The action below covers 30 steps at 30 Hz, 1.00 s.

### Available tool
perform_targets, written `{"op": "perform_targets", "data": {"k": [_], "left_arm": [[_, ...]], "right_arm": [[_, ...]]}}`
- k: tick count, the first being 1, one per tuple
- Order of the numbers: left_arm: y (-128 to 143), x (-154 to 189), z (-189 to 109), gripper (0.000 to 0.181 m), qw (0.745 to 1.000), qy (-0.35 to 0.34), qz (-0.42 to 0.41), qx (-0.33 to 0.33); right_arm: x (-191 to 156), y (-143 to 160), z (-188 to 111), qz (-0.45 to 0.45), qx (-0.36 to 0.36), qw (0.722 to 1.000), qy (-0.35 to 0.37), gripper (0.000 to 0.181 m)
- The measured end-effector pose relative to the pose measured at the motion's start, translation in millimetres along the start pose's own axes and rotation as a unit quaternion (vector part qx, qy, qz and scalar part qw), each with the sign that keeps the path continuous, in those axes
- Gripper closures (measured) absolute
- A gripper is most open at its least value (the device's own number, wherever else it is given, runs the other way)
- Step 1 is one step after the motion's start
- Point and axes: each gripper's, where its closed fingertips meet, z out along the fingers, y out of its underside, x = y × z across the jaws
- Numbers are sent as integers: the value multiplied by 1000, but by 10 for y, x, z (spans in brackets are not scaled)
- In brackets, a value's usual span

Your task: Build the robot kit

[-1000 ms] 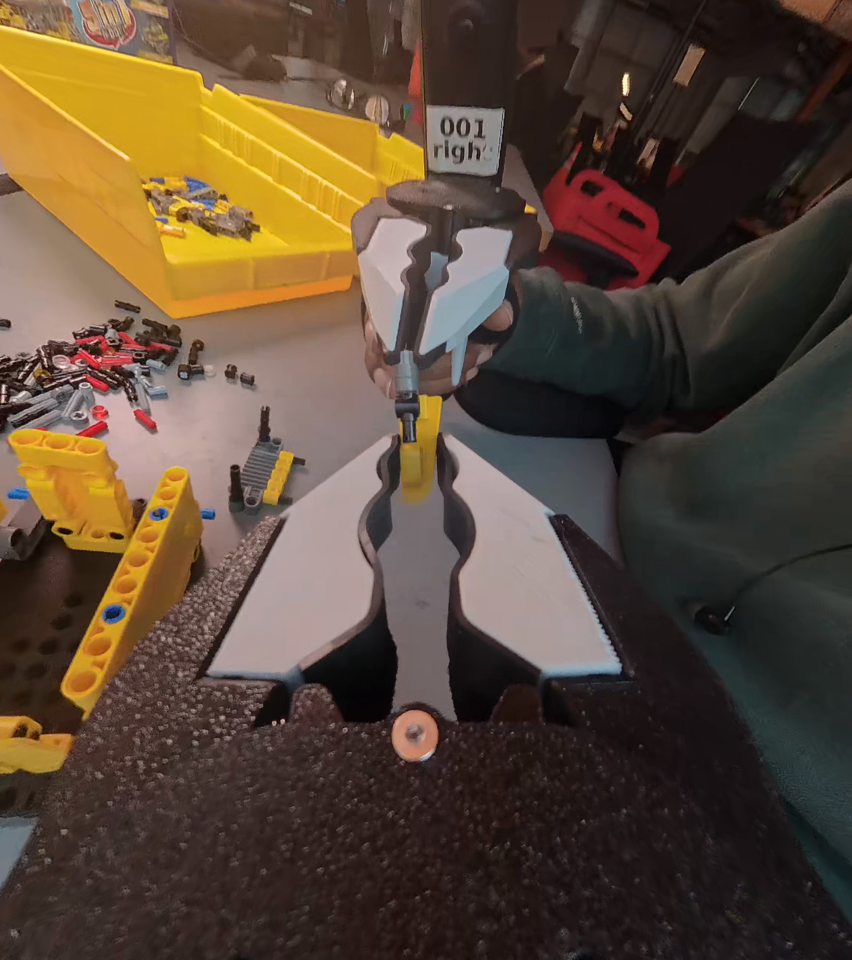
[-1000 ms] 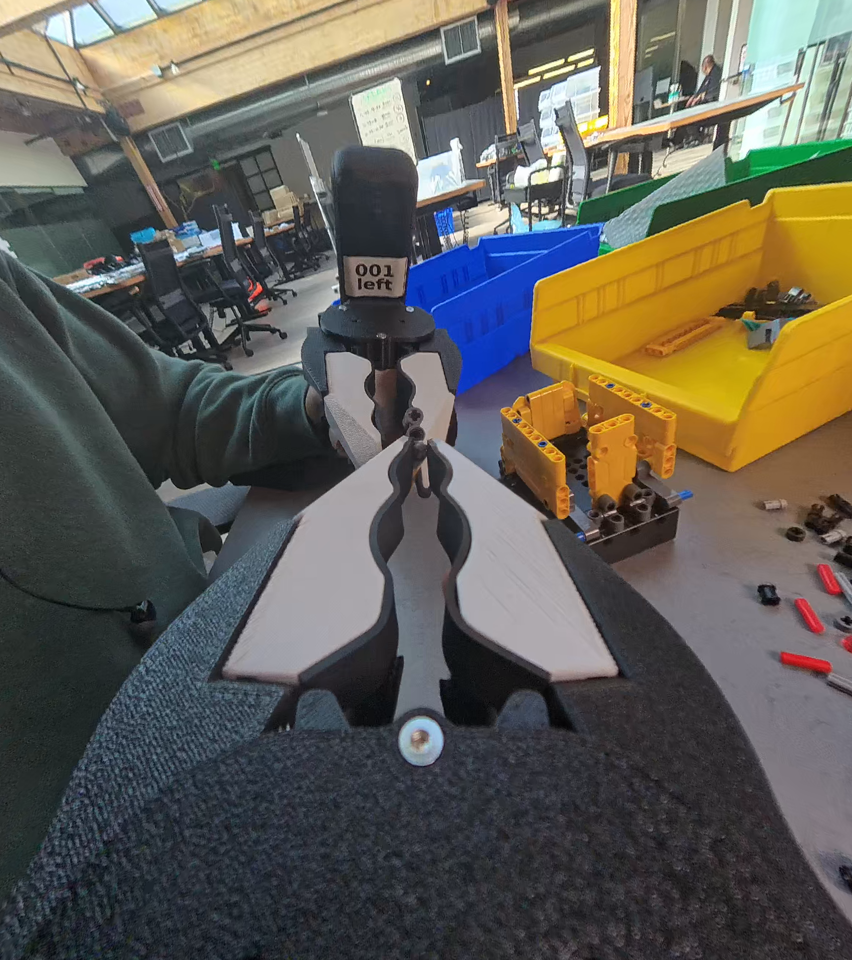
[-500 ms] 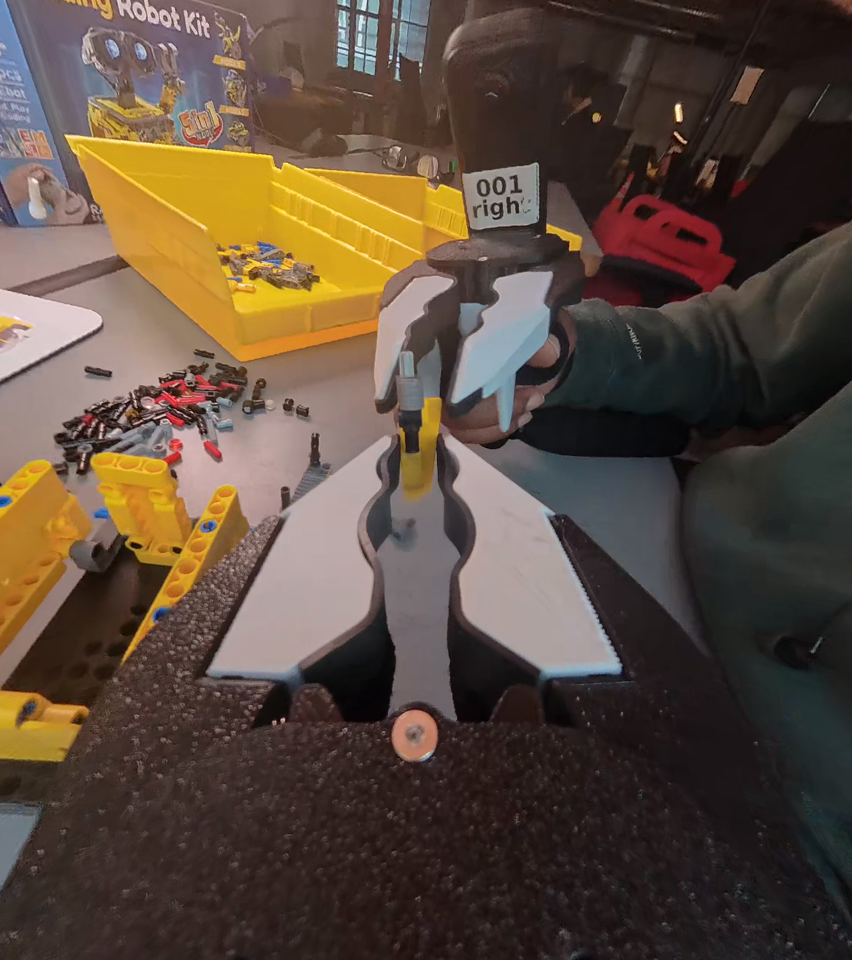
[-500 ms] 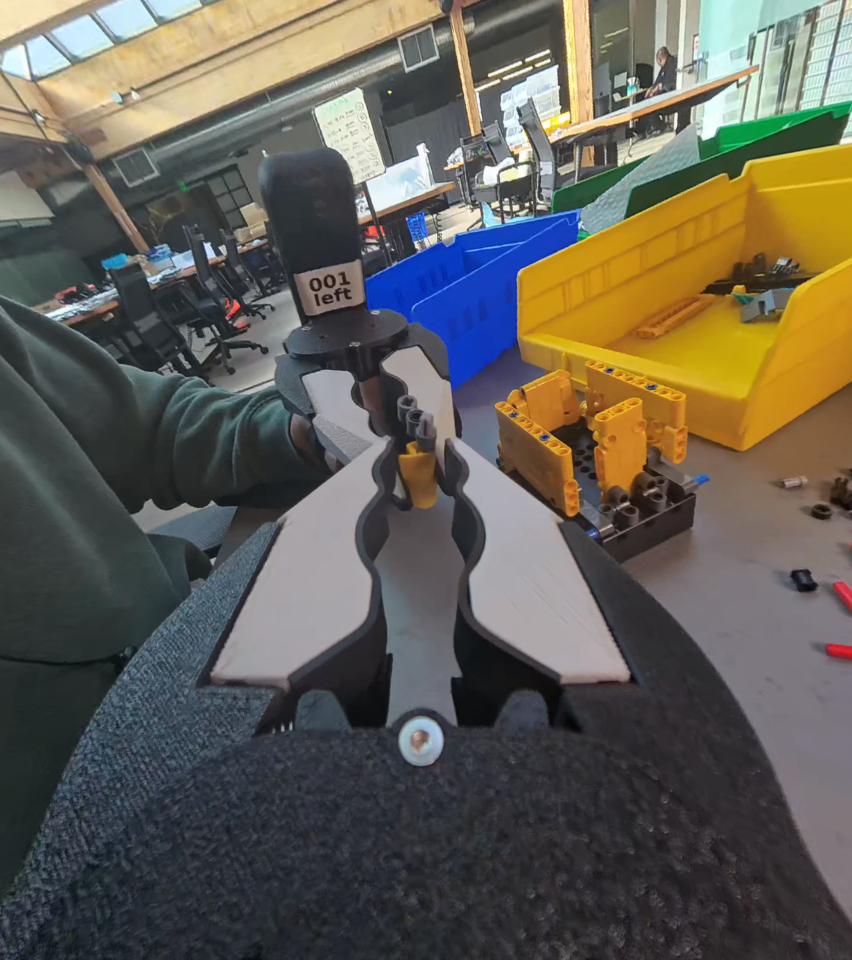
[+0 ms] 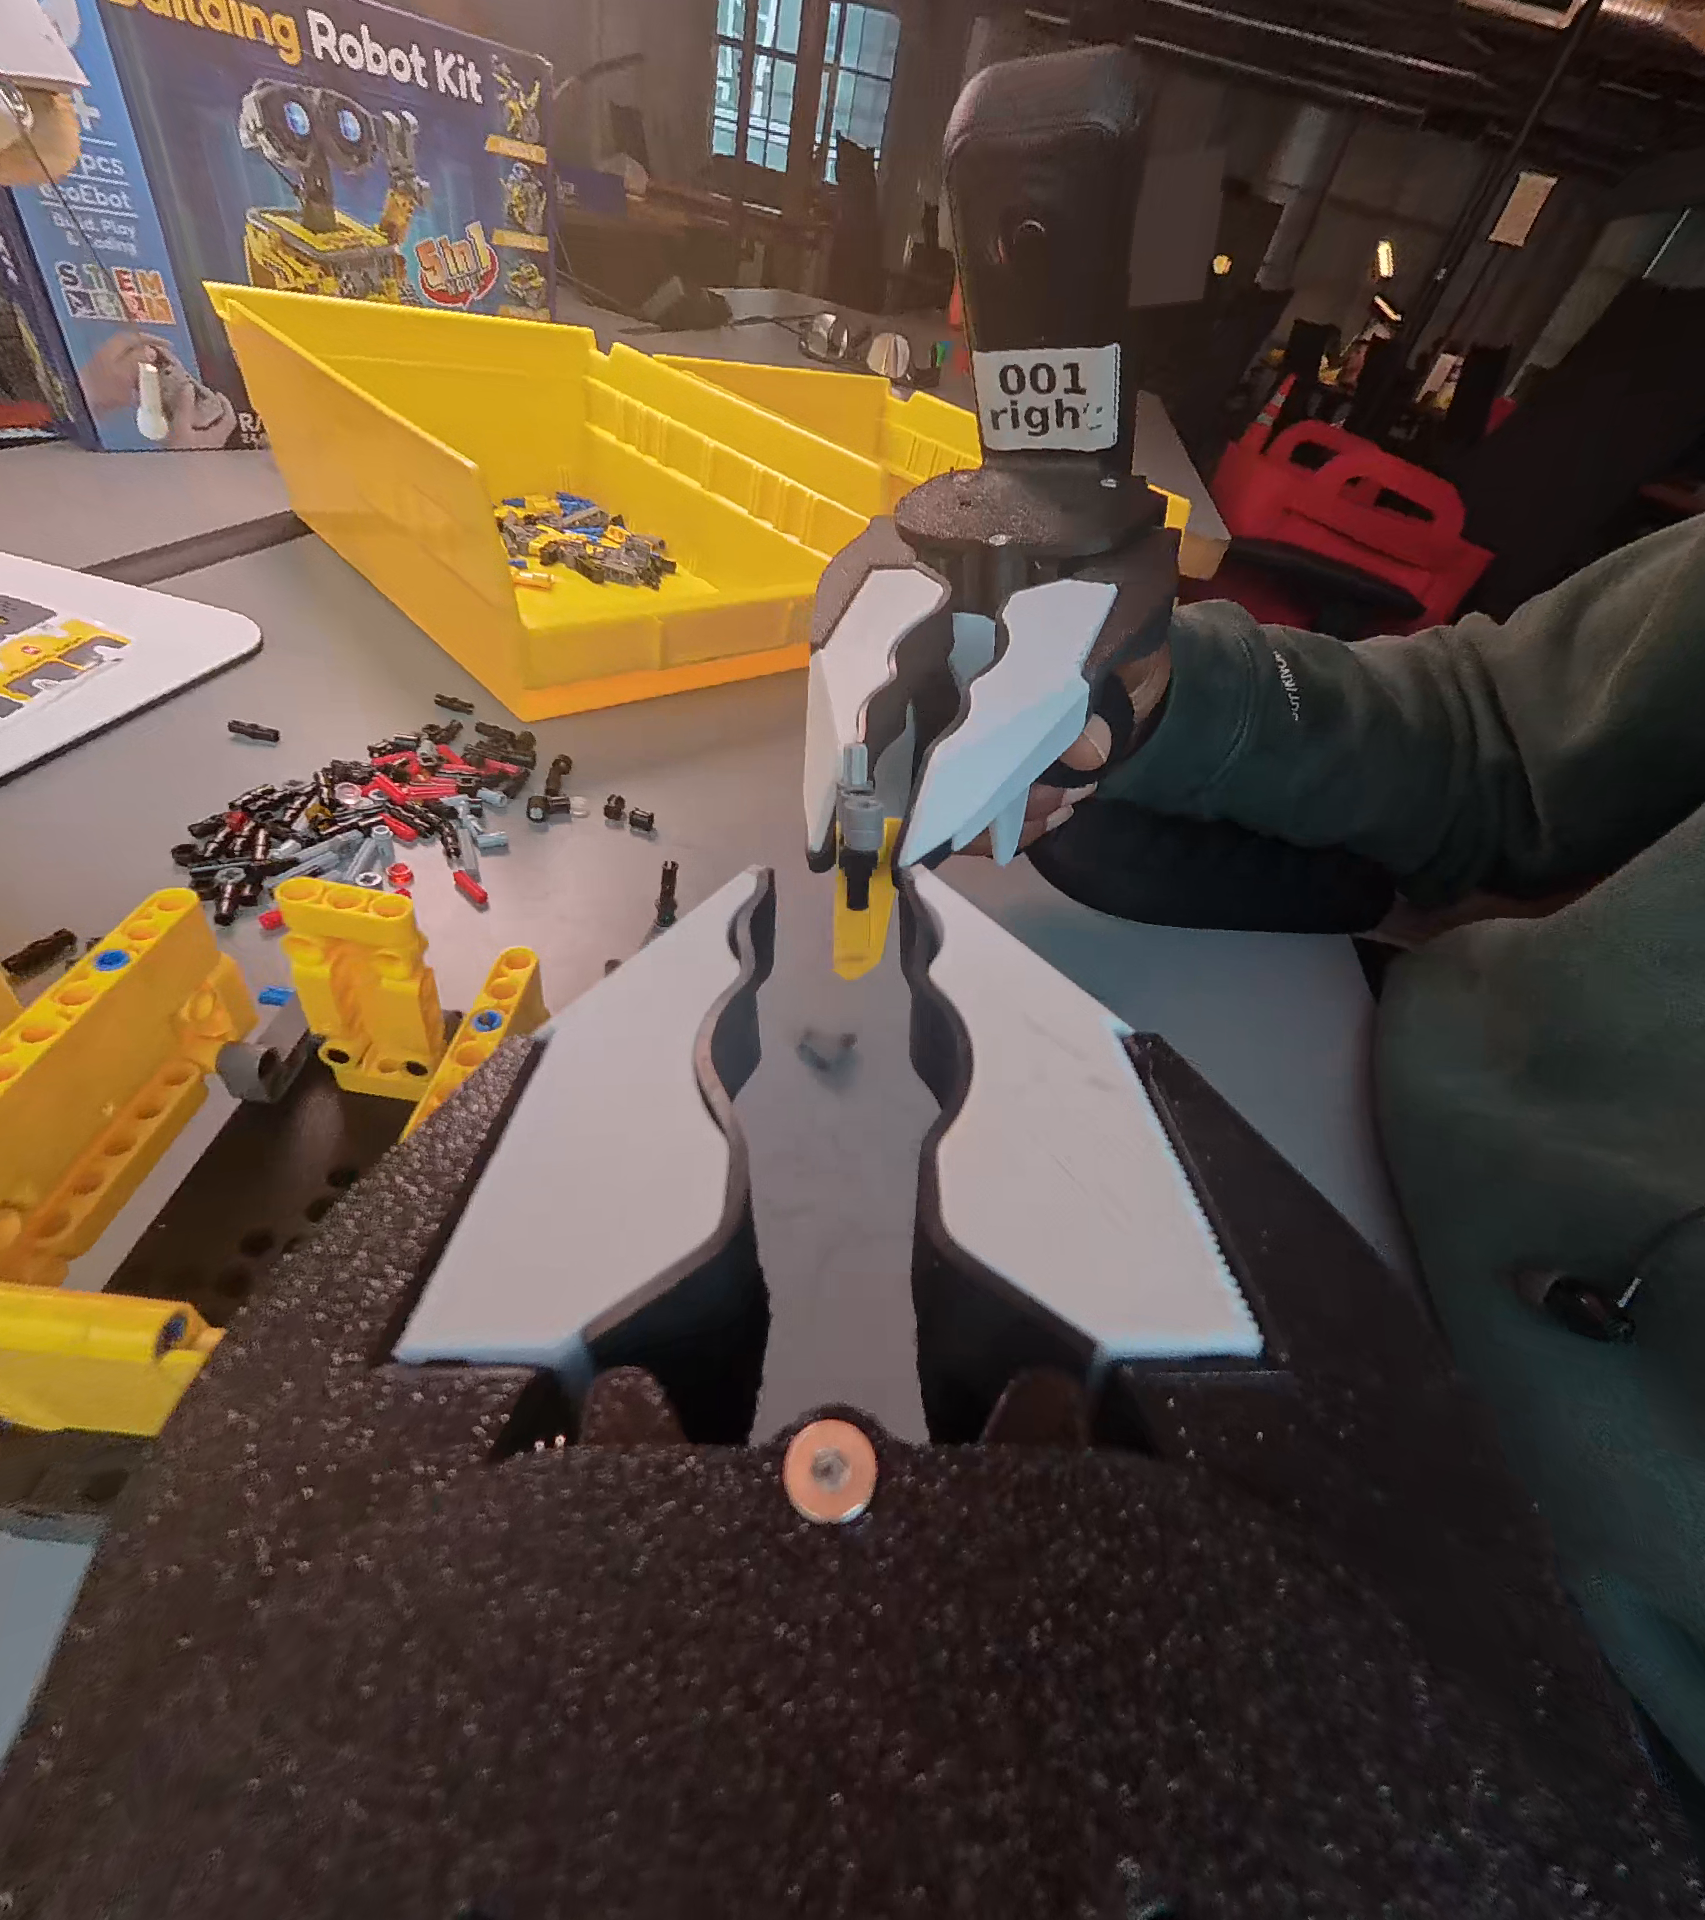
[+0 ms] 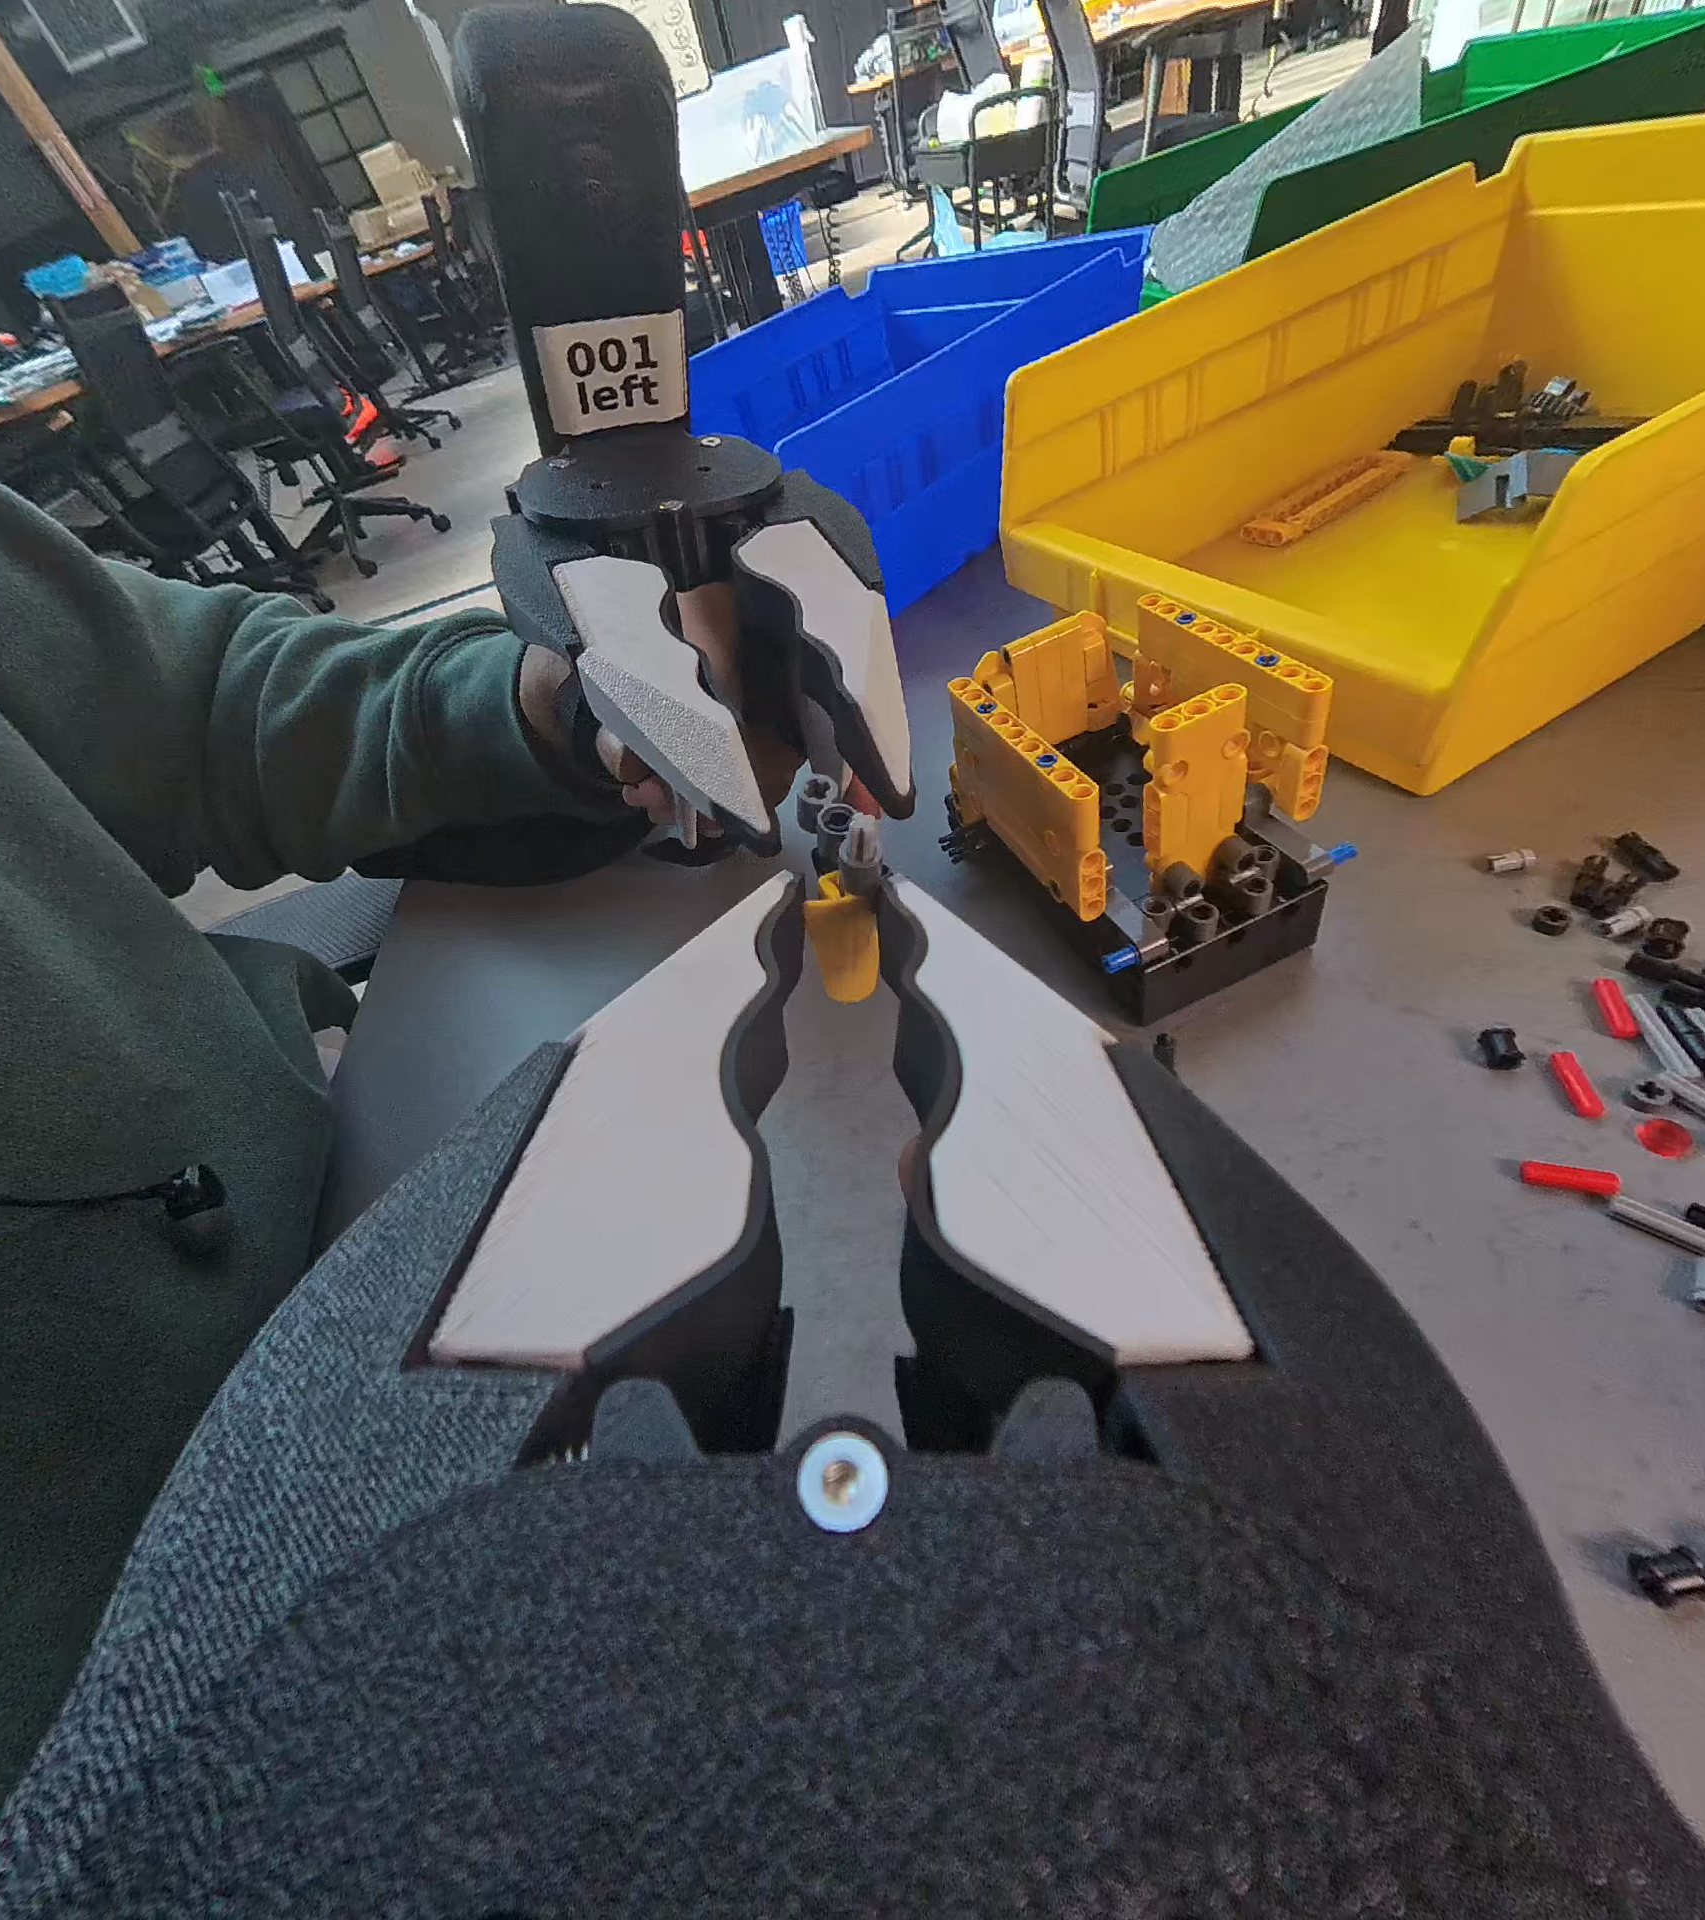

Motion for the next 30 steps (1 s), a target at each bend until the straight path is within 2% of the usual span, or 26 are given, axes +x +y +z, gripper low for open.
{"op": "perform_targets", "data": {"k": [3, 5, 10, 15, 19, 24, 25, 30], "left_arm": [[7, 42, 27, 163, 999, 21, -24, 4], [16, 82, 44, 173, 999, 36, -33, 2], [-76, 165, 1, 172, 994, 81, -71, 29], [-293, 274, -122, 155, 969, 166, -155, 94], [-251, 393, -52, 156, 962, 197, -169, 79], [-276, 612, 4, 168, 941, 262, -200, 78], [-277, 622, 10, 173, 940, 263, -201, 79], [-233, 525, 33, 174, 950, 228, -201, 71]], "right_arm": [[-51, 43, 47, -5, -9, 1000, -8, 168], [-50, 62, 59, -8, -12, 1000, -6, 168], [-118, -44, 17, 13, 23, 999, -43, 169], [-344, -357, -194, 52, 123, 980, -149, 169], [-453, -445, -272, 114, 154, 955, -226, 169], [-505, -423, -205, 151, 154, 941, -262, 169], [-513, -427, -207, 154, 155, 939, -267, 169], [-415, -396, -170, 153, 150, 947, -239, 170]]}}
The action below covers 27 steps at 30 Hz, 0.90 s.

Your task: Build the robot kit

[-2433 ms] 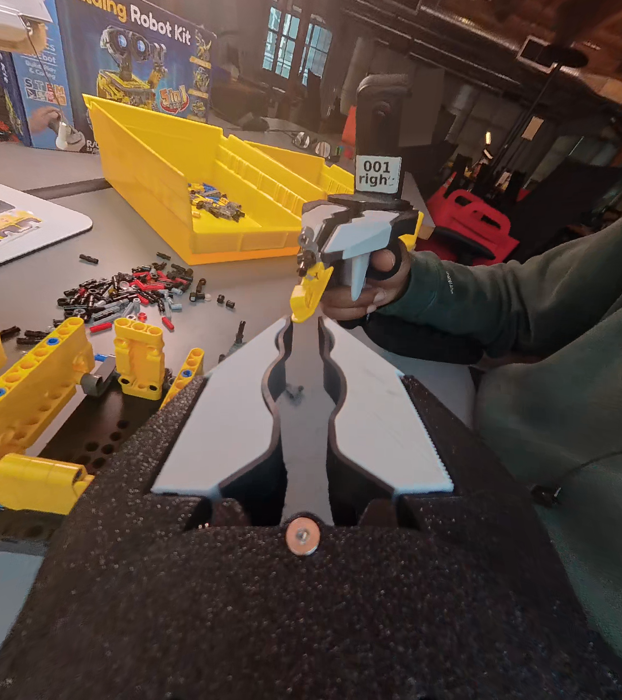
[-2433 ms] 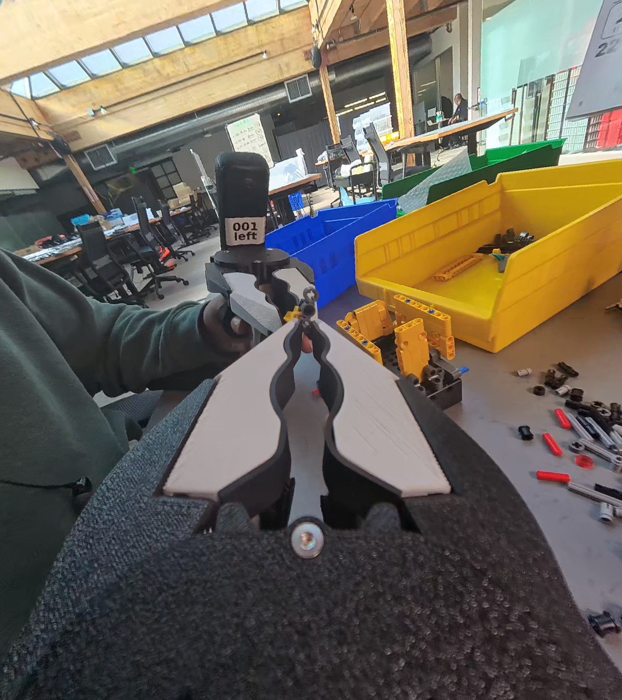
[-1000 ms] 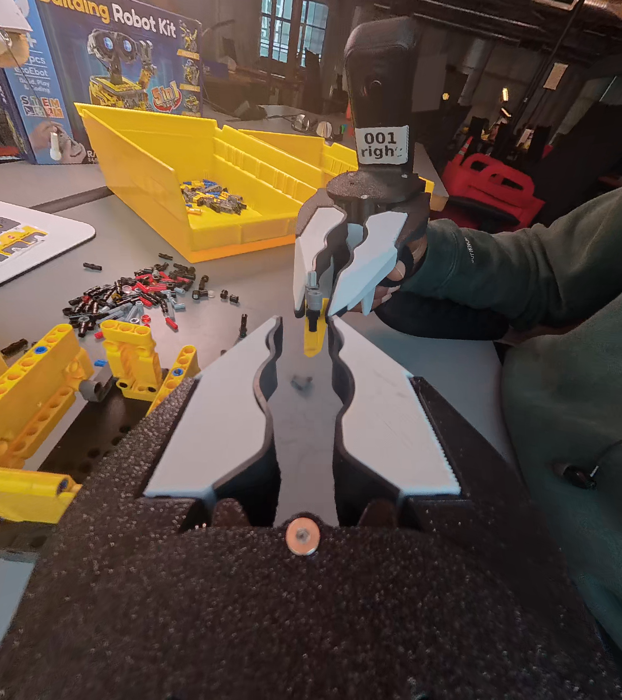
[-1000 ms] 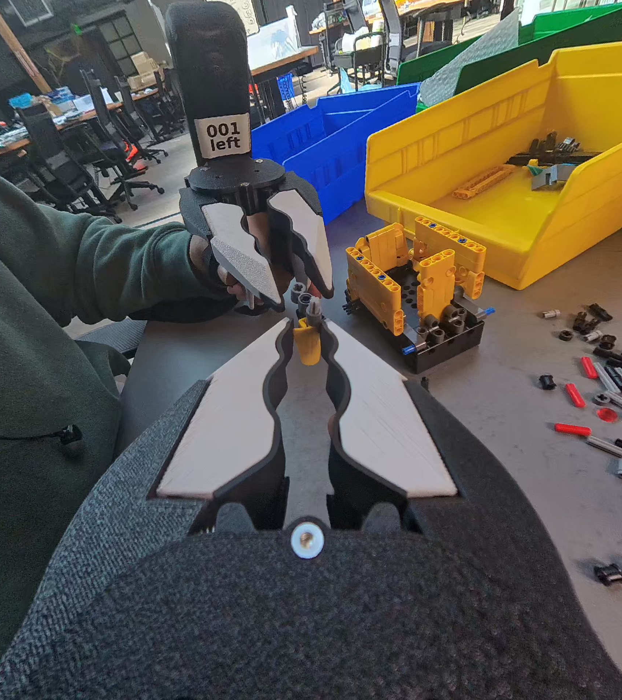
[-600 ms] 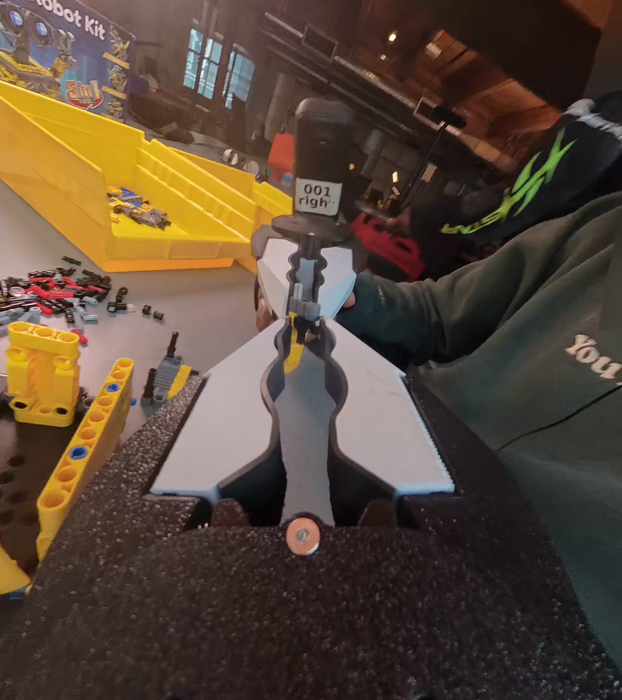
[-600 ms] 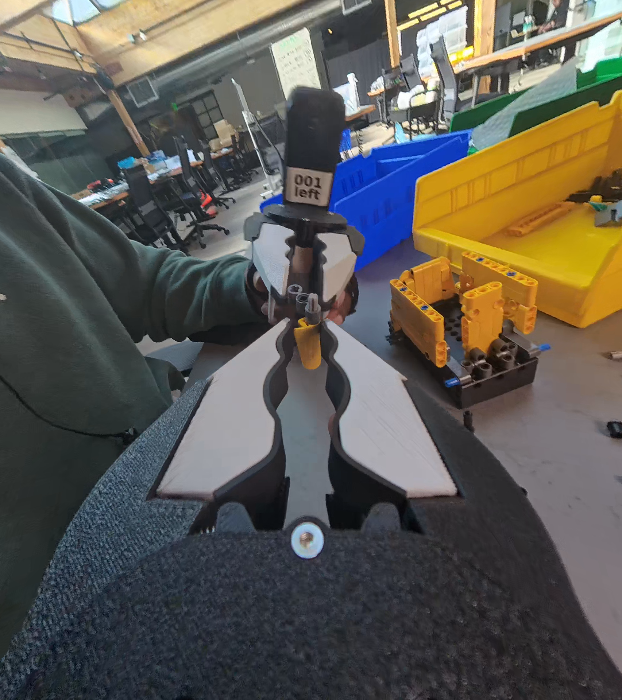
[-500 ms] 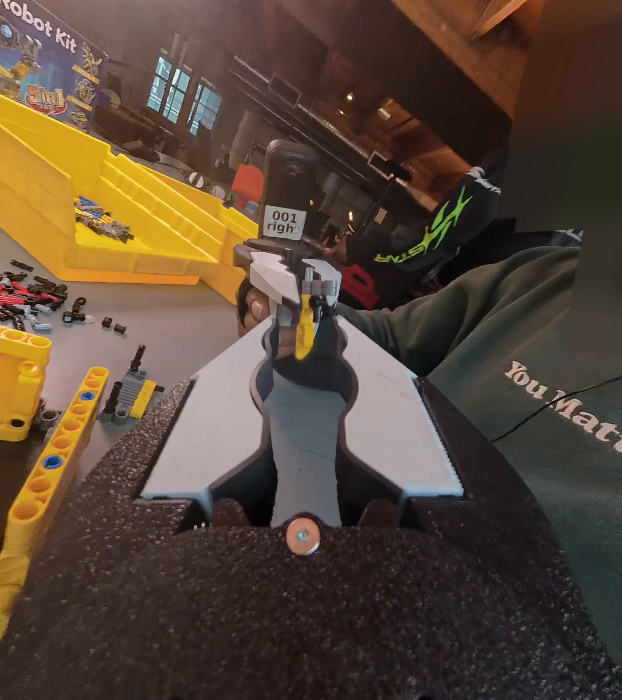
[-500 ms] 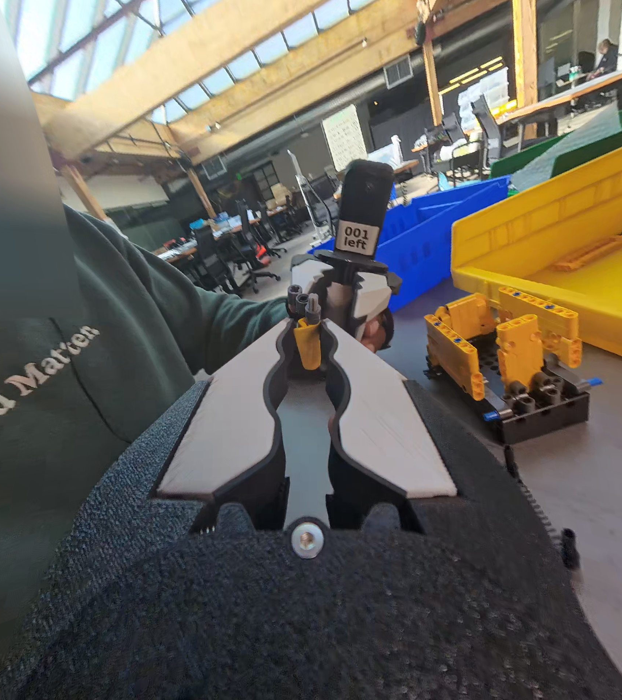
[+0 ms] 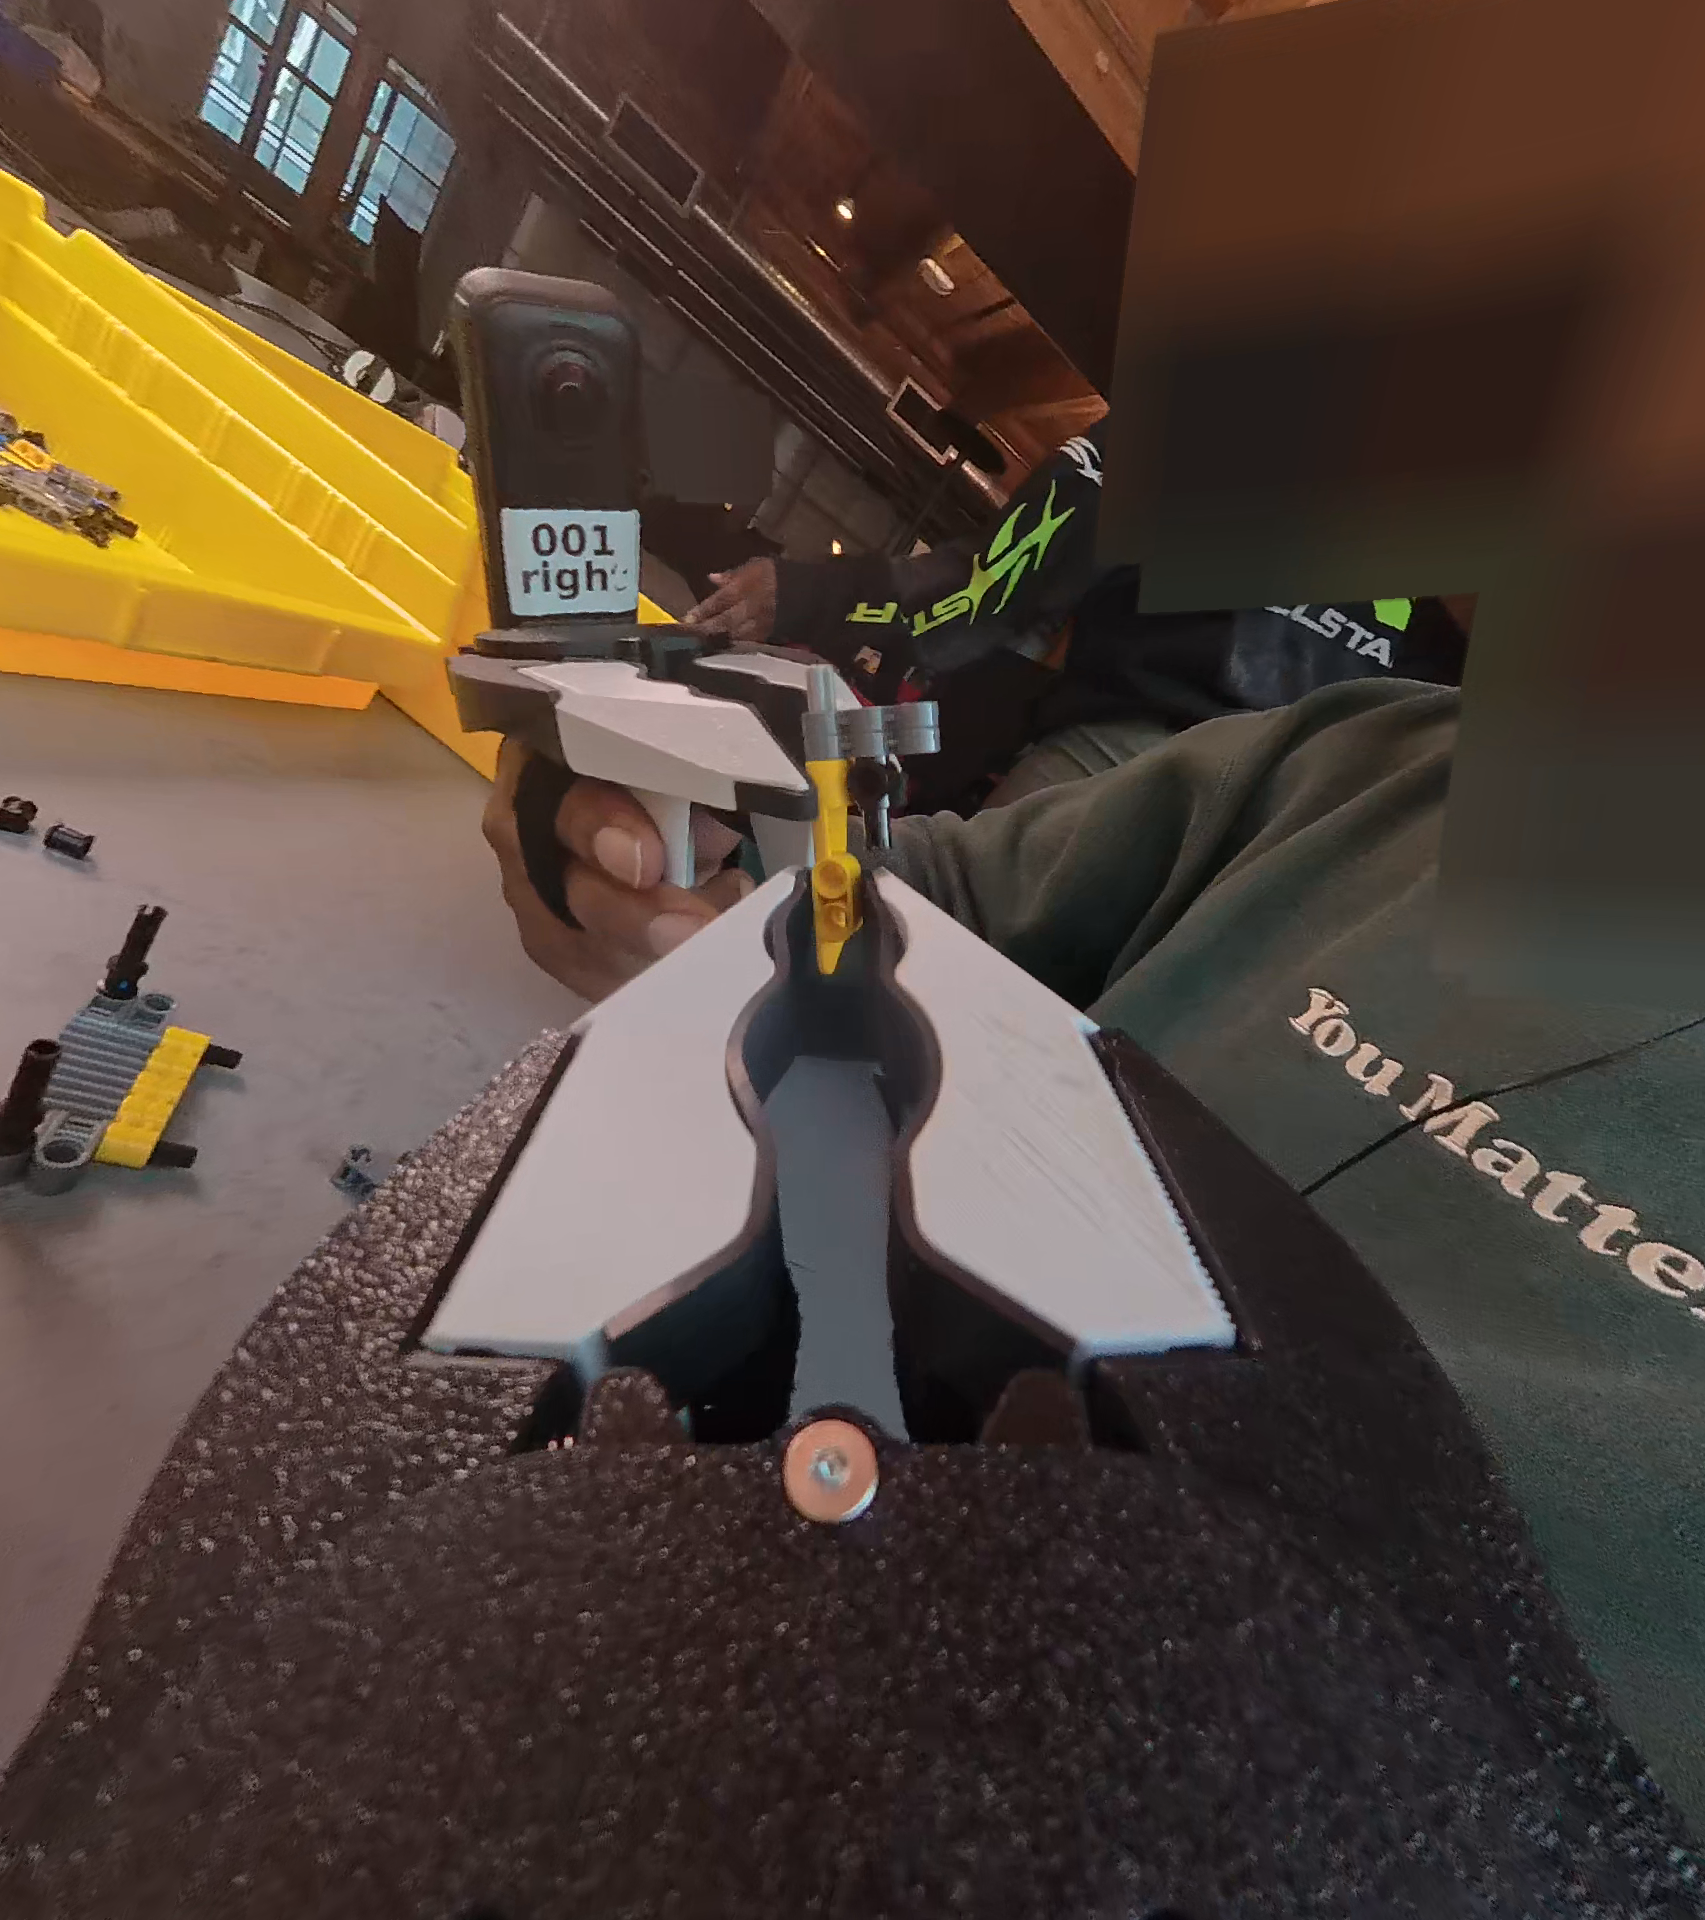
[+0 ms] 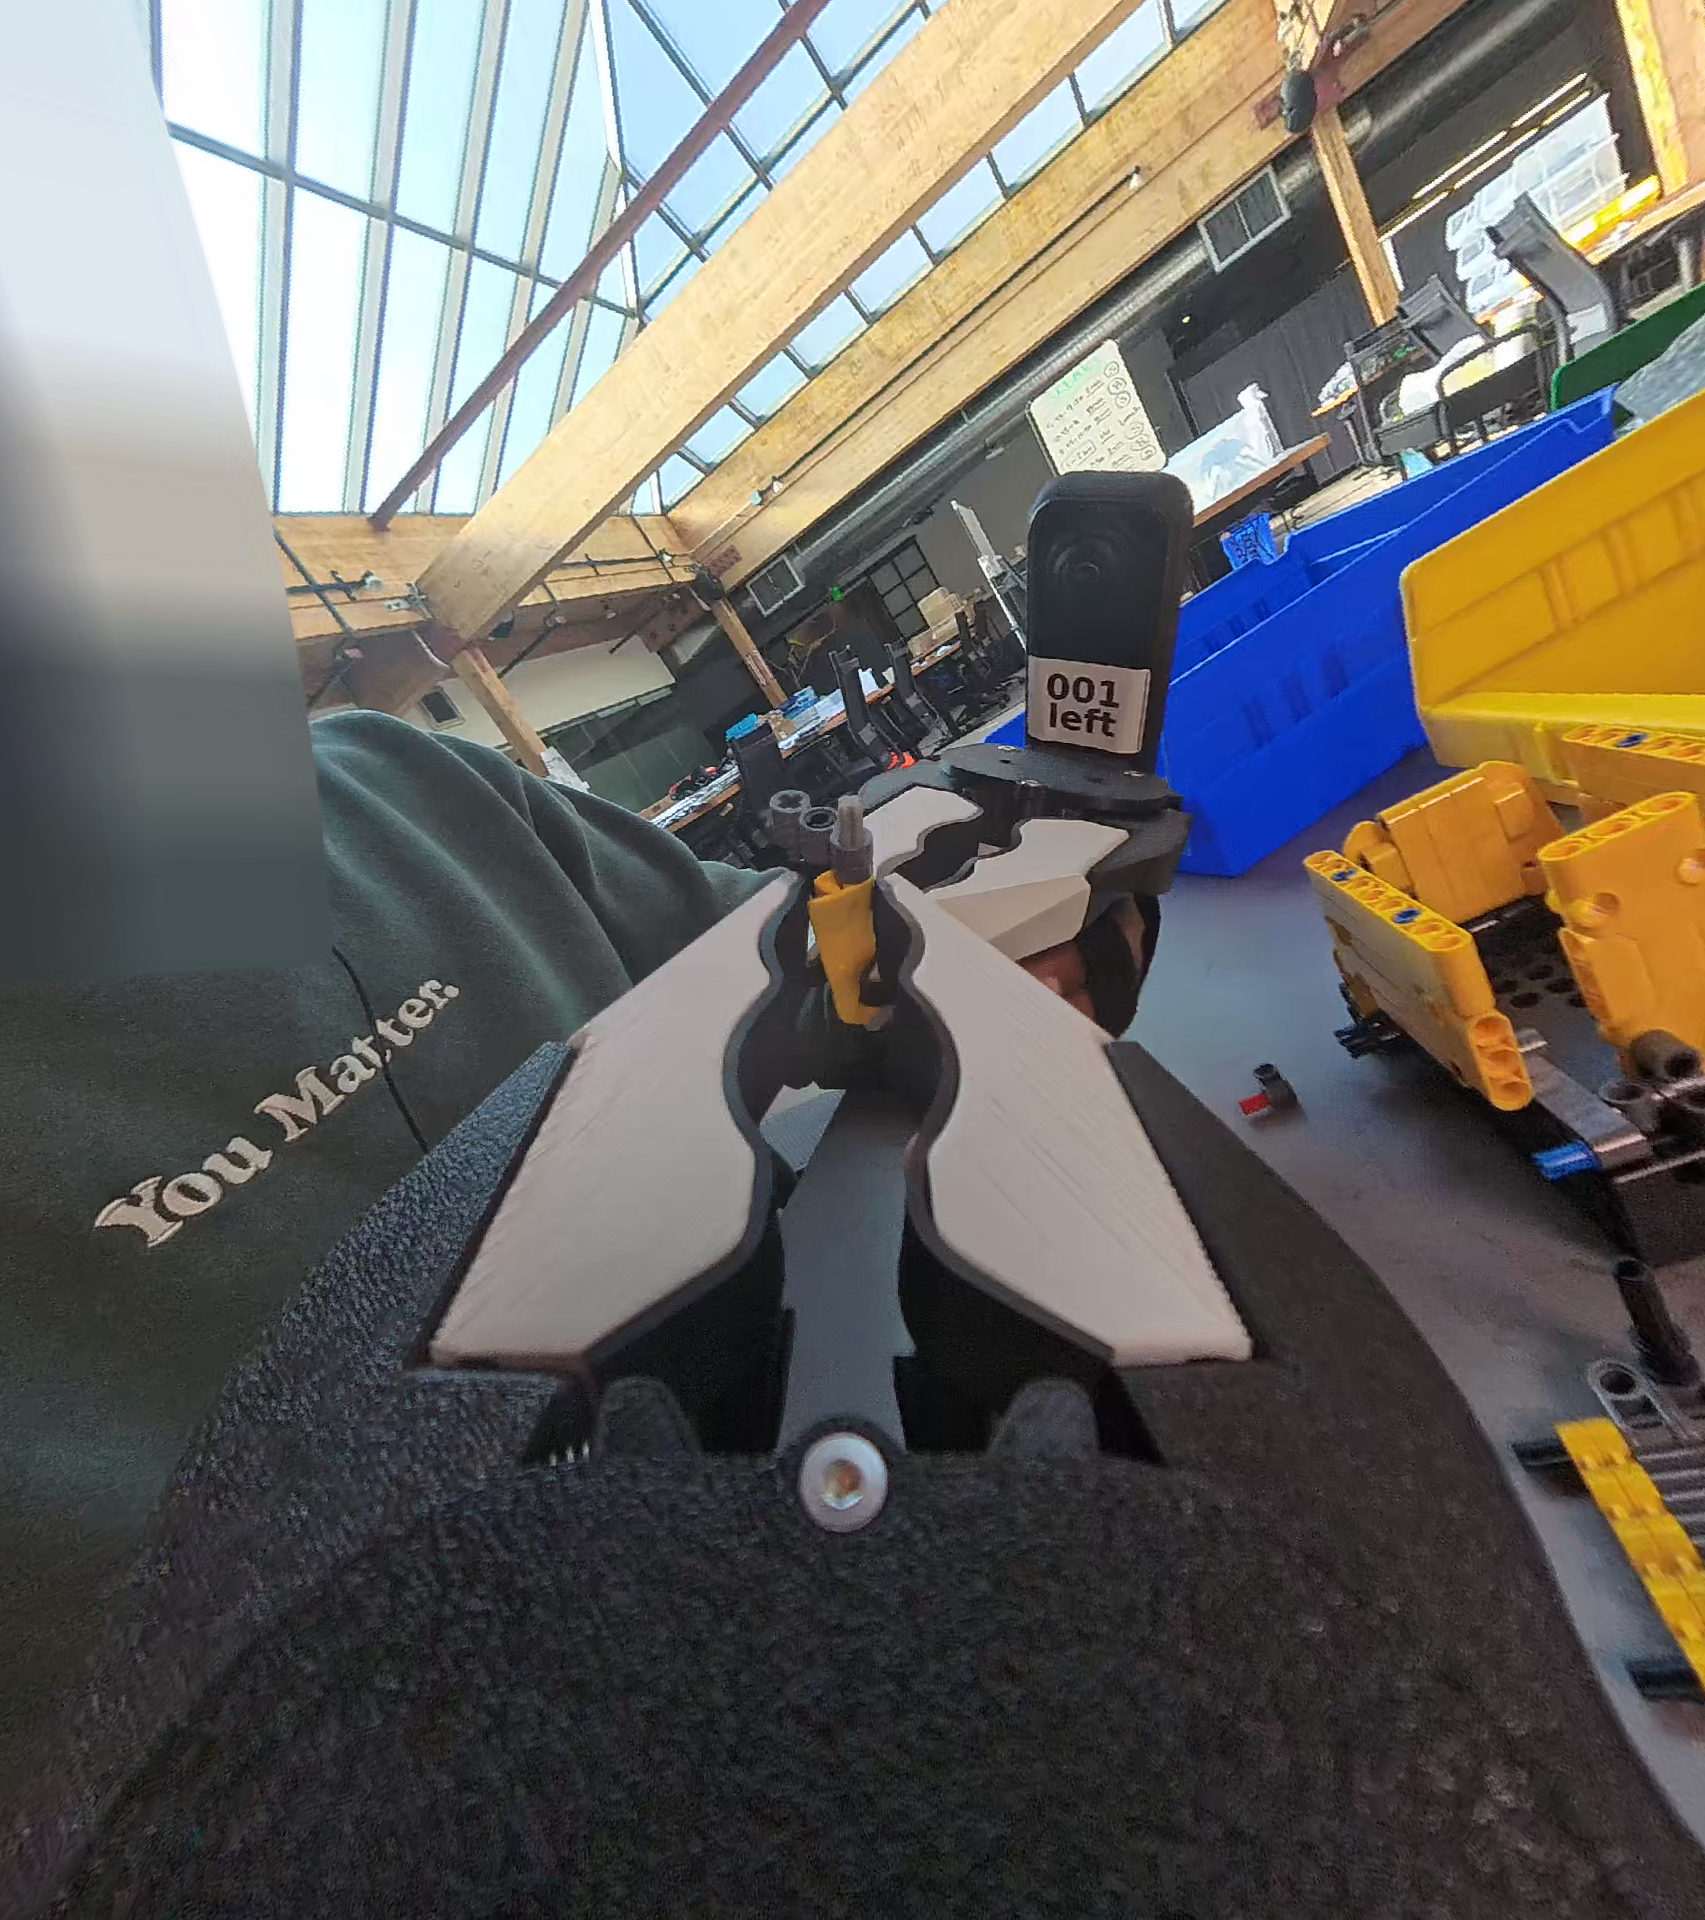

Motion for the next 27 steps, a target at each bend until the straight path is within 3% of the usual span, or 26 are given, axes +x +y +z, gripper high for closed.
{"op": "perform_targets", "data": {"k": [7, 13, 19, 27], "left_arm": [[-2, -237, -103, 174, 995, -93, 34, -9], [-28, -307, -147, 174, 984, -147, 103, -17], [60, -300, -100, 174, 982, -145, 115, -41], [45, -153, -65, 169, 990, -92, 98, -29]], "right_arm": [[259, -5, -80, -44, -15, 994, 95, 168], [294, 7, -115, -54, -27, 991, 115, 174], [246, 57, -89, -76, -46, 990, 112, 176], [100, 46, -69, -59, -38, 995, 65, 177]]}}
